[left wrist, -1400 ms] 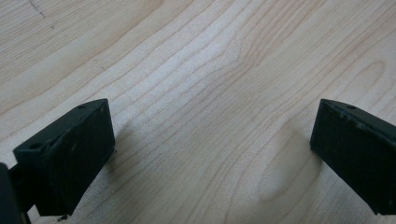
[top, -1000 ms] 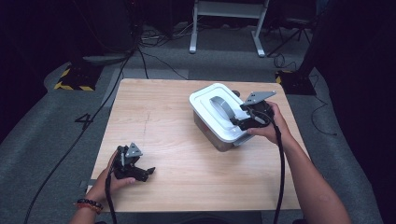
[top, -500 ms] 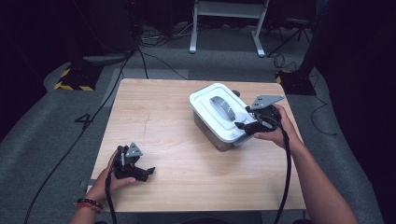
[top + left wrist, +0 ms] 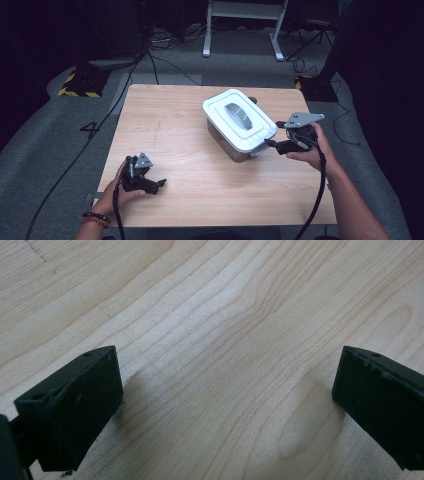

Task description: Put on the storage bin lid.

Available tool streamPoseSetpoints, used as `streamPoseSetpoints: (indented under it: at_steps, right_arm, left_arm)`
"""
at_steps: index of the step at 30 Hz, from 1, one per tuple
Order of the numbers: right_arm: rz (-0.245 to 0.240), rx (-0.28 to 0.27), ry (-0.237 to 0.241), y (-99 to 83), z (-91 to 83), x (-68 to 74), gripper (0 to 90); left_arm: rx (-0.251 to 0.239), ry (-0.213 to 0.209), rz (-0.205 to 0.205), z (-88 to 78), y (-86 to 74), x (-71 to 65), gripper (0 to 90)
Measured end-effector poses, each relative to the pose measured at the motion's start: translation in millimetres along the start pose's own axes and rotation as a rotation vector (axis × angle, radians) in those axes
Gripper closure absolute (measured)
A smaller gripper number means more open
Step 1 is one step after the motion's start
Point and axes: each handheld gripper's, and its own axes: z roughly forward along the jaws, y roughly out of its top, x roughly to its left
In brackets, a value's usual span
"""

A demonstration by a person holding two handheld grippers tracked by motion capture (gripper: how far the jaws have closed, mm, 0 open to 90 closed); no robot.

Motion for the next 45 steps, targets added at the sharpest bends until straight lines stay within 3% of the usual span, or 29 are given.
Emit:
streamPoseSetpoints:
  at_steps: [10, 25, 33, 45]
  right_arm:
    - [0.012, 0.007, -0.046, -32.7, -13.0, -1.7, 26.3]
    - [0.034, 0.079, -0.073, -80.3, -2.8, 0.6, 24.8]
    - [0.069, 0.116, -0.080, -109.1, 5.1, -0.3, 23.7]
    - [0.176, 0.139, -0.077, -155.8, 8.5, -5.2, 23.3]
  left_arm:
    - [0.001, 0.006, -0.001, -0.4, -0.2, -0.4, 0.2]
    - [0.001, 0.006, -0.001, -0.4, -0.1, -0.4, 0.1]
    - [0.001, 0.006, -0.001, -0.4, -0.2, -0.4, 0.2]
    - [0.001, 0.006, -0.001, -0.4, -0.2, -0.4, 0.1]
